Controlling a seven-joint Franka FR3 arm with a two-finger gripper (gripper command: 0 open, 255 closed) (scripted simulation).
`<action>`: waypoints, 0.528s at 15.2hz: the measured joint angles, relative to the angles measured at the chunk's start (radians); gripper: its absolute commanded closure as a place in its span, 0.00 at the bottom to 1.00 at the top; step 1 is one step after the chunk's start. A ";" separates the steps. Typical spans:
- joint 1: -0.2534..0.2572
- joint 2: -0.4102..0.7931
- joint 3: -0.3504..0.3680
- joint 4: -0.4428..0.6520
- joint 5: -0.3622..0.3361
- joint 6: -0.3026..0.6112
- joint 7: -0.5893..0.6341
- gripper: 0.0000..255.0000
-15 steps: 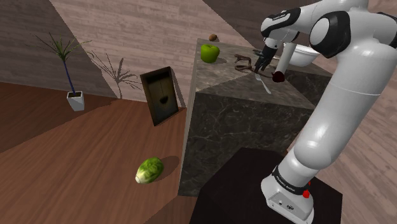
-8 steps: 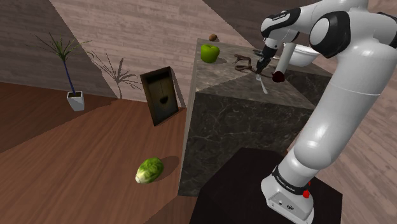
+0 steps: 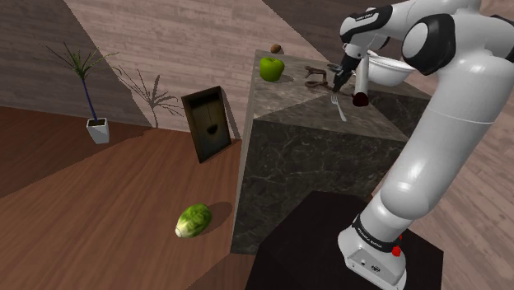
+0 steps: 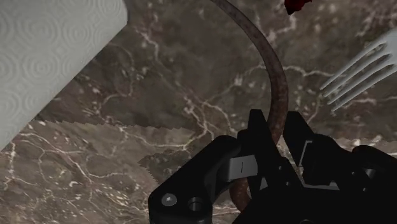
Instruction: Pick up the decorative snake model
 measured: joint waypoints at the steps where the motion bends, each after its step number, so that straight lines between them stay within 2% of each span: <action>1: 0.001 -0.003 0.000 0.012 -0.003 -0.014 0.004 1.00; 8: -0.003 -0.004 -0.003 0.100 -0.007 -0.103 0.010 1.00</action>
